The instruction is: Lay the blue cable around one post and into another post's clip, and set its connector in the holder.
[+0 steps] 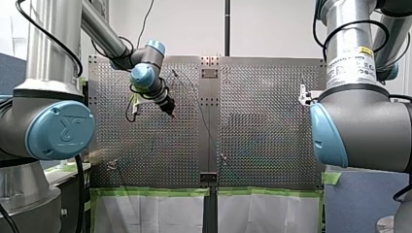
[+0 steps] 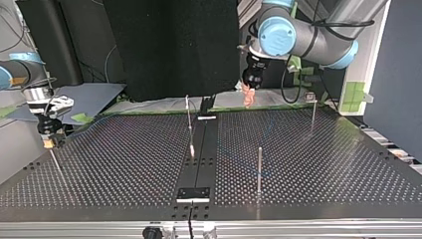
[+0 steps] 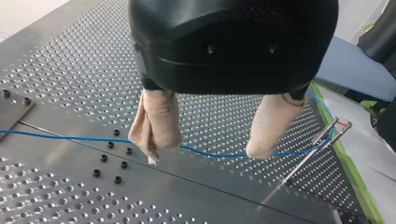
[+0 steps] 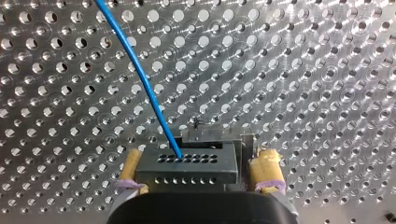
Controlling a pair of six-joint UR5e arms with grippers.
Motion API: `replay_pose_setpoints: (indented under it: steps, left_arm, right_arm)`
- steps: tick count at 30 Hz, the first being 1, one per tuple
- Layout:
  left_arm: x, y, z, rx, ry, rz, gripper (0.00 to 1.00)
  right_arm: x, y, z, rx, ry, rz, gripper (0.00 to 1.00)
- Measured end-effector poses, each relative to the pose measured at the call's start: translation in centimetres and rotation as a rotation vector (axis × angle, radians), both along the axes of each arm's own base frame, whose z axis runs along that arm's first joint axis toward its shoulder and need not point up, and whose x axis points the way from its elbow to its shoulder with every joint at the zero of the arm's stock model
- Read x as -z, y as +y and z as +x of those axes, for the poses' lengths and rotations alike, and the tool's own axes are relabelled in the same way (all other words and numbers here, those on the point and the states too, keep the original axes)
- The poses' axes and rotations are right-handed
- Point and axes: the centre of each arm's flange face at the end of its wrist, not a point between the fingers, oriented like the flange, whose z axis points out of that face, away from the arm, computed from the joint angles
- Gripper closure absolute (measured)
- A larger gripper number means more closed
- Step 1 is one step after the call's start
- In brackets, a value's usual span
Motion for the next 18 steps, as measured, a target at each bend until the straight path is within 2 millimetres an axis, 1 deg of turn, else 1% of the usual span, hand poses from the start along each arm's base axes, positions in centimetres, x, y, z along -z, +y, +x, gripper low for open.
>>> replay_pose_setpoints:
  steps: [8,18]
  left_arm:
    - [2.5,0.7,-1.1,-0.005,0.001,0.0,0.0]
    - [6.0,1.7,-3.1,-0.011,0.003,0.004,0.0]
  right_arm:
    - [0.0,0.0,0.0,0.0,0.0,0.0,0.02]
    - [0.0,0.0,0.0,0.0,0.0,0.0,0.02]
